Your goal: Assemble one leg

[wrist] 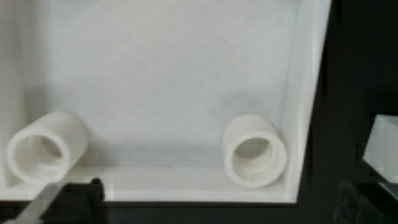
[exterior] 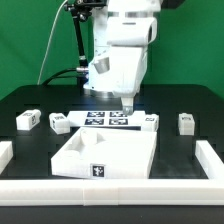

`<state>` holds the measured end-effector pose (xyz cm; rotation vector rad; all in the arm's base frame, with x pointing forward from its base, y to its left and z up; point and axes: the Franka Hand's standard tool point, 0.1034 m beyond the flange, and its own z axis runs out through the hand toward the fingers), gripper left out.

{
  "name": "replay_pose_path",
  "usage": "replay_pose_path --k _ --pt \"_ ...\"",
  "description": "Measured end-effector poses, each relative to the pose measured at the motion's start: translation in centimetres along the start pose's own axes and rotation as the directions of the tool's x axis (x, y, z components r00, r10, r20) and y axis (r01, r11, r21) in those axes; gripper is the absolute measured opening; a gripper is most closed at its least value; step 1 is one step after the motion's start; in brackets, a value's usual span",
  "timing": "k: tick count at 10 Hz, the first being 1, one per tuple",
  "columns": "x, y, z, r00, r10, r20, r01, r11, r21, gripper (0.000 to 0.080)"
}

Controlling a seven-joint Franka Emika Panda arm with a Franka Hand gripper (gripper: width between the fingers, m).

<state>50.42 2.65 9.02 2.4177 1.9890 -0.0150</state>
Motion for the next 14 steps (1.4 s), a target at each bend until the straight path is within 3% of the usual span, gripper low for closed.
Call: replay_pose_path --k 1,4,7,10,14 --pt "-0.5 -1.5 1.3 1.000 -0.003 -0.002 0.003 1.000 0.011 0.0650" --pt "-2.4 -2.9 5.2 1.000 -0.010 -0.015 0.011 0.999 0.036 0.0650" --pt "-2.3 -2.8 5.1 1.000 -0.007 -0.014 0.008 0.999 0.037 0.0650" --pt "-2.7 -3.6 7.9 1.000 0.004 -0.027 -0.003 0.999 0.044 0.0650" --pt "-2.5 -3.5 8.5 0.999 0.017 -0.030 -0.016 0.999 0.045 0.0627"
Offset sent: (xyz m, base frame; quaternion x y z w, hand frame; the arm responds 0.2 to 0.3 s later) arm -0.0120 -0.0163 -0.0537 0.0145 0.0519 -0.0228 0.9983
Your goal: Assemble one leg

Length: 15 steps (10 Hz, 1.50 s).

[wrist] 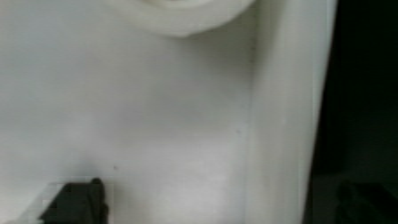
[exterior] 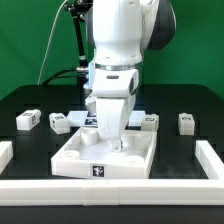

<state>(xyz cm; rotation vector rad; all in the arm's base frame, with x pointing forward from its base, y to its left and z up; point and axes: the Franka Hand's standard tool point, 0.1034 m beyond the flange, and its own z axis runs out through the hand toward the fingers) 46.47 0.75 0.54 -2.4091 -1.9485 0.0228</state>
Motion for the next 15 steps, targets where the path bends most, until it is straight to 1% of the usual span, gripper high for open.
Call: replay_pose_path --k 1,3,4,5,6,14,15 --pt "0.00 0.00 0.00 1.000 0.000 0.000 0.000 1.000 0.000 0.0627" --pt "-0.01 -0.02 0.02 1.000 0.000 0.000 0.000 1.000 0.001 0.0276" --pt "-0.02 -0.04 0.04 1.000 0.000 0.000 0.000 1.000 0.002 0.0140" --pt "-0.02 -0.05 0.06 1.000 0.000 0.000 0.000 1.000 0.002 0.0140" --pt "-0.03 -0.03 0.04 1.000 0.000 0.000 0.000 1.000 0.001 0.0055" --pt "-0.03 -0.03 0.04 1.000 0.001 0.000 -0.001 1.000 0.001 0.0057" --pt "0.02 0.08 0.00 0.999 -0.038 0.003 0.038 0.999 0.000 0.0057"
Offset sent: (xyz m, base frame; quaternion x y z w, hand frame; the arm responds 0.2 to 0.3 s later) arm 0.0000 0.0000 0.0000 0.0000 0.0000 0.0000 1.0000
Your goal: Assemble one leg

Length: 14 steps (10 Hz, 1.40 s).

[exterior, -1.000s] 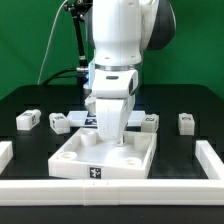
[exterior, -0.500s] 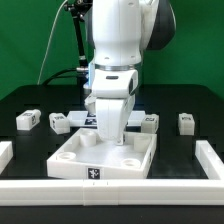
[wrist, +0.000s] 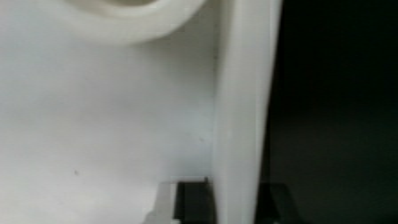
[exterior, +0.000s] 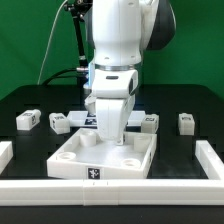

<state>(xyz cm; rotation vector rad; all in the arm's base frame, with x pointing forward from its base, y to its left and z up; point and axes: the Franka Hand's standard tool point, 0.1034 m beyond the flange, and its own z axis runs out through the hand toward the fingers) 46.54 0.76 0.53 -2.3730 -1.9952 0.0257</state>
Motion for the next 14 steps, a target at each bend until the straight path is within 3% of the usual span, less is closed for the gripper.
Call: replay_pose_path --k 4,9,13,14 --pt "1.7 1.1 -0.2 0.988 -0.154 0.015 0.154 0.988 0.010 0.0057" --pt "1.9 1.2 -0.1 0.985 -0.173 0.012 0.173 0.985 0.000 0.0057" --pt "5.1 1.9 0.0 0.977 -0.215 -0.009 0.215 0.977 0.000 0.0057" --pt "6.5 2.2 0.0 0.977 -0.212 -0.017 0.212 0.977 -0.001 0.0057"
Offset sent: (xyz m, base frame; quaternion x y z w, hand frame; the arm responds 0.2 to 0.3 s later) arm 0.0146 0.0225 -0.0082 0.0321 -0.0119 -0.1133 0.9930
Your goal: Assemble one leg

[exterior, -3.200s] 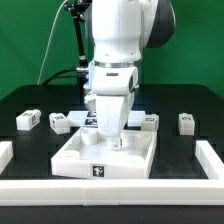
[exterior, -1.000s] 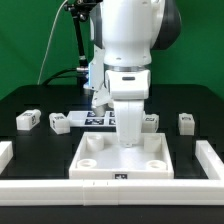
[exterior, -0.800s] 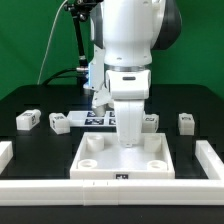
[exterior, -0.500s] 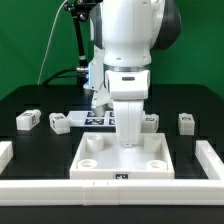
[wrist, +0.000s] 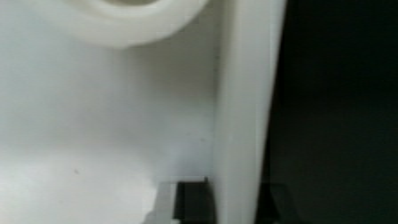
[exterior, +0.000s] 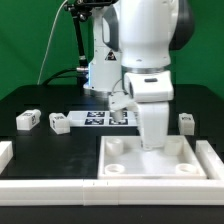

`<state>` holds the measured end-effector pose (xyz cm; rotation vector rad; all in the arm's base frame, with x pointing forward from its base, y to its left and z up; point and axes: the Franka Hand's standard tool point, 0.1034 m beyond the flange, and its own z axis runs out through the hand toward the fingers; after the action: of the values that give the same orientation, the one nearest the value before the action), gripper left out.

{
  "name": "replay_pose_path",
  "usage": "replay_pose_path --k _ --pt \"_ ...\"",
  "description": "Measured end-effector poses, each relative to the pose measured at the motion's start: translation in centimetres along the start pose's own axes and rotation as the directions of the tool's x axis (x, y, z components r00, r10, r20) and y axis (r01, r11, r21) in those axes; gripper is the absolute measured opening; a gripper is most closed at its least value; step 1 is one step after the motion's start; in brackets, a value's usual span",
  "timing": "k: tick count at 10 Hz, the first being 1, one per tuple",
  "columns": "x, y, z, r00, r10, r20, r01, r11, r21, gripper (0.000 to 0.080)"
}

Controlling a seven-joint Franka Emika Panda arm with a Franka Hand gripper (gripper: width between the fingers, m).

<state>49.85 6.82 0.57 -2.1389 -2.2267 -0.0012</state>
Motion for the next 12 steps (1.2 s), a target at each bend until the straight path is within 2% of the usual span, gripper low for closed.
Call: replay_pose_path --k 1,5,6,7,8,9,10,12 --pt "0.89 0.42 0.05 1.000 0.022 -0.001 -0.022 1.000 0.003 0.0057" --pt "0.81 0.40 0.12 0.998 0.059 0.003 -0.059 0.998 0.010 0.0066" --pt "0.80 0.40 0.12 0.998 0.059 0.003 -0.059 0.998 0.010 0.0284" --pt "0.79 0.45 0.08 0.998 0.059 0.003 -0.060 0.998 0.008 0.0284" --pt "0.80 0.51 0.05 0.998 0.060 0.002 -0.060 0.998 0.006 0.0467" --pt "0.80 0.55 0.02 0.998 0.060 0.002 -0.060 0.998 0.004 0.0467" --pt "0.80 0.58 0.01 0.998 0.060 0.001 -0.060 0.998 0.003 0.0606" --pt "0.79 0.59 0.00 0.998 0.060 0.001 -0.060 0.998 0.002 0.0636"
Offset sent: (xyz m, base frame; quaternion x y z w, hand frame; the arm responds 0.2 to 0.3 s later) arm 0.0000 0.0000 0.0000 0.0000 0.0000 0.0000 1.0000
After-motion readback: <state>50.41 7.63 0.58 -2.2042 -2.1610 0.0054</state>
